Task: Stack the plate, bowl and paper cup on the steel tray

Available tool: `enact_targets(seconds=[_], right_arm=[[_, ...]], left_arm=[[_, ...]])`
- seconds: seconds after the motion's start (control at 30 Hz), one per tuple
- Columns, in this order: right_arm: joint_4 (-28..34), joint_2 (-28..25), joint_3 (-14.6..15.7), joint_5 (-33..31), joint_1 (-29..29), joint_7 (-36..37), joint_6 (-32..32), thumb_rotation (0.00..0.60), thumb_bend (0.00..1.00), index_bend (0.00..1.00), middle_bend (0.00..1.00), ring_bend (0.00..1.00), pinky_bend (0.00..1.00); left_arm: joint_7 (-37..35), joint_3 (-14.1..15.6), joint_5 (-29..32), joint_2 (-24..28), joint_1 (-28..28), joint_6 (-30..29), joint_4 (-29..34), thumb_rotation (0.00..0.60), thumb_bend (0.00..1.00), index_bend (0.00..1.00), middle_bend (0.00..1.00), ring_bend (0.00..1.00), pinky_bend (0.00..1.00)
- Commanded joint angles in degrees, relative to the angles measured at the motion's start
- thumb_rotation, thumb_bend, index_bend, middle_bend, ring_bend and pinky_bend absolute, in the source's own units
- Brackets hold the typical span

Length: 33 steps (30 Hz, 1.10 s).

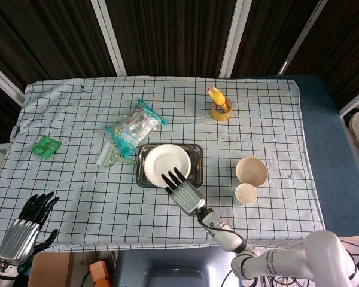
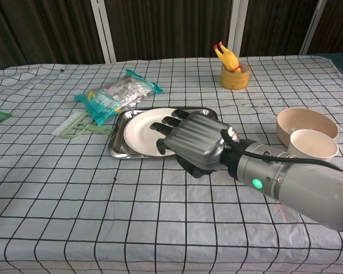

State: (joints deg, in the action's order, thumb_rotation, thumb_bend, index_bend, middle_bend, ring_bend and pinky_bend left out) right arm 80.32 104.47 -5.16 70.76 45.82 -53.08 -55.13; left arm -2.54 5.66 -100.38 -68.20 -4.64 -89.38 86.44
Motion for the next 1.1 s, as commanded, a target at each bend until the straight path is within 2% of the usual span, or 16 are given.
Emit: enact_targets(seconds=[0.03,0.07,0.13,0.17,0.2,0.4,0.47,0.57,0.67,0.8,1.0,1.1], right_arm=[[0.9,-0.8,0.4,0.8,-0.3,0.7,-0.6,0.6,0.63,0.27,0.0,0.0,0.0],[1.8,-1.5,0.7,1.5,-0.6,1.3,-1.2,0.6,0.56,0.26,0.0,0.0,0.0],[4.5,-4.1,1.8,4.0,-1.7,3.6,-2.9,0.6,0.34,0.25,0.0,0.0,0.0],[6.6,-6.1,2.6,5.6,-2.7,5.6,-4.4,0.6,0.29,0.24,0.0,0.0,0.0],[10.9,-10.4,4.6,8.5,-4.6,9.6,-6.6,0.6,0.24,0.24,0.0,0.0,0.0],[18.9,-24.3,11.1,20.1,-8.3,22.9,-11.8,0.6,0.18,0.25,0.0,0.0,0.0],[18.6,-27.8,13.1,24.4,-9.9,24.5,-15.2,0.6,0.18,0.25,0.0,0.0,0.0],[16.1,-30.5,14.5,28.1,-12.4,24.5,-19.4,0.6,0.18,0.25,0.0,0.0,0.0],[13.2,-31.1,14.2,28.7,-14.2,24.7,-21.6,0.6,0.18,0.25,0.0,0.0,0.0],[8.3,-30.6,11.0,25.8,-15.8,24.7,-22.8,0.6,0.18,0.25,0.0,0.0,0.0],[2.3,-30.7,7.7,19.6,-15.7,27.6,-18.5,0.6,0.18,0.26,0.0,0.0,0.0],[-1.3,-30.8,7.3,18.7,-15.8,29.6,-16.8,0.6,0.18,0.27,0.0,0.0,0.0]], left_arm=[[-0.1,0.0,0.0,0.0,0.0,-0.1,0.0,0.6,0.38,0.0,0.0,0.0,0.01],[-0.1,0.0,0.0,0.0,0.0,-0.1,0.0,0.6,0.38,0.0,0.0,0.0,0.01],[-0.2,0.0,-0.1,0.1,0.1,-0.2,-0.1,0.6,0.38,0.0,0.0,0.0,0.01],[-0.2,0.0,-0.1,0.1,0.1,-0.2,-0.1,0.6,0.38,0.0,0.0,0.0,0.01],[-0.2,0.0,-0.1,0.0,0.0,0.0,-0.1,0.6,0.38,0.0,0.0,0.0,0.01],[0.6,0.1,-0.1,-0.3,0.0,0.2,0.1,0.6,0.38,0.0,0.0,0.0,0.01],[0.9,0.1,-0.1,-0.4,0.0,0.3,0.1,0.6,0.38,0.0,0.0,0.0,0.01],[1.4,0.1,-0.1,-0.6,-0.2,1.0,0.2,0.6,0.38,0.0,0.0,0.0,0.01],[1.7,0.2,-0.2,-0.7,-0.3,1.2,0.3,0.6,0.38,0.0,0.0,0.0,0.01],[2.1,0.3,-0.4,-0.8,-0.2,1.1,0.3,0.6,0.38,0.0,0.0,0.0,0.01],[2.1,0.2,-0.2,-0.9,-0.2,1.1,0.3,0.6,0.38,0.0,0.0,0.0,0.01],[2.3,0.2,-0.2,-0.9,-0.3,1.4,0.3,0.6,0.38,0.0,0.0,0.0,0.01]])
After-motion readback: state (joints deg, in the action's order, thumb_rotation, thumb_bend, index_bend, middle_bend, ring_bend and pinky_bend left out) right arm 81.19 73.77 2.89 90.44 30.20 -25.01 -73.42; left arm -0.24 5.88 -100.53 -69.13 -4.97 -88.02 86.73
